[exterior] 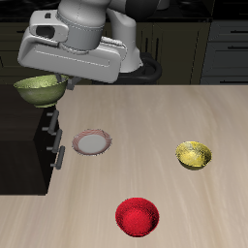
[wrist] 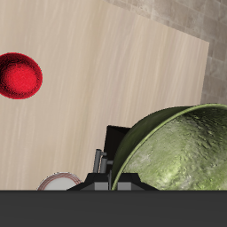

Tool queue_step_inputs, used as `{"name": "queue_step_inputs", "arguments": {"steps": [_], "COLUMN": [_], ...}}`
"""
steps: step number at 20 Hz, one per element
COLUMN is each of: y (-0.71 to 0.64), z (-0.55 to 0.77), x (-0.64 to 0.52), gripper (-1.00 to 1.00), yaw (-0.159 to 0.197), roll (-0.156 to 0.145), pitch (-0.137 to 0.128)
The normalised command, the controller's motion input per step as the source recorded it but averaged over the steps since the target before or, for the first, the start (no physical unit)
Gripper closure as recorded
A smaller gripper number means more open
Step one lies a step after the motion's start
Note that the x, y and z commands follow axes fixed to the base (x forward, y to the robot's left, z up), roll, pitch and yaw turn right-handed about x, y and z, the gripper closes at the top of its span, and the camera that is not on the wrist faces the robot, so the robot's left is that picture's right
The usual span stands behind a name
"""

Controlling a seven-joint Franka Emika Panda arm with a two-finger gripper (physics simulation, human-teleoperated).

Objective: Place the green bowl on top of the wooden cabinet

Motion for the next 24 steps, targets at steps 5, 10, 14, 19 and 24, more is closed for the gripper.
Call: {"name": "queue_step_inputs", "arguments": {"steps": [5,10,14,19,24], "y": [-0.36,-0.33,-0.41,-0.23,-0.26], "z": [0.12,-0.01,0.03,-0.01,-0.14], "x": [-0.23,-0.13,-0.18,-0.12,-0.07], "gripper": [1.00,1.00,1.00,1.00,1.00], "yaw": [-0.002,0.005,-0.014,0.009,-0.008], "roll": [-0.050,-0.036,-0.055,-0.039,-0.033], "pitch": [-0.021,-0.005,-0.005,-0.009,0.012]}}
